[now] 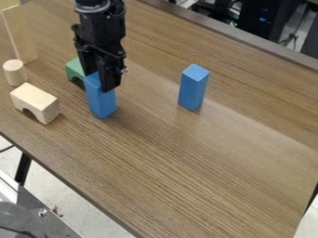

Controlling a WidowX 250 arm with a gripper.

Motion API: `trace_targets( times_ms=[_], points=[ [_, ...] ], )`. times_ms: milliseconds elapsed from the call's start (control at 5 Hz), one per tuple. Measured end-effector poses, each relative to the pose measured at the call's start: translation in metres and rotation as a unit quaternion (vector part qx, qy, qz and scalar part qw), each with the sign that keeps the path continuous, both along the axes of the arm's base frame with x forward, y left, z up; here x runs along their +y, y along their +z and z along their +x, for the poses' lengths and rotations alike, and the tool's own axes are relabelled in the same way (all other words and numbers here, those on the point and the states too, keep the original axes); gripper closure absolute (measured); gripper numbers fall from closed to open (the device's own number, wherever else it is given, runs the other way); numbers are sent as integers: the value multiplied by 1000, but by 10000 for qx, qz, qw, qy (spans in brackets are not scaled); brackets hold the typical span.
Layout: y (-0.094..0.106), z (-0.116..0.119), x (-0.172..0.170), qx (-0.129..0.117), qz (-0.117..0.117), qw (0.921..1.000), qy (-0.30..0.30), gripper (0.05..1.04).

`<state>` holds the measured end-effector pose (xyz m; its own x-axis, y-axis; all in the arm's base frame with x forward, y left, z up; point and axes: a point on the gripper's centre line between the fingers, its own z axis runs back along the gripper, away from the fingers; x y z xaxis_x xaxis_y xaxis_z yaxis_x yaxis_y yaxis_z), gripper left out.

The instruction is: Move the blue block on the right side of the other block

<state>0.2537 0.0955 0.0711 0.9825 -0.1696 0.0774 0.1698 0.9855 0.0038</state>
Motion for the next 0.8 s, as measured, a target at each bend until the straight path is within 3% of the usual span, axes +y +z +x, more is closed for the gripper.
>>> trace_targets(
  times_ms=[200, 400, 600, 800],
  points=[
    [0, -1, -1, 47, -28, 10000, 10, 538],
    [10, -2, -6, 203, -307, 9993, 90, 538],
    [51, -2, -13, 46, -291, 9986, 433, 538],
    [92, 1, -42, -124, -90, 9981, 598, 538]
  ],
)
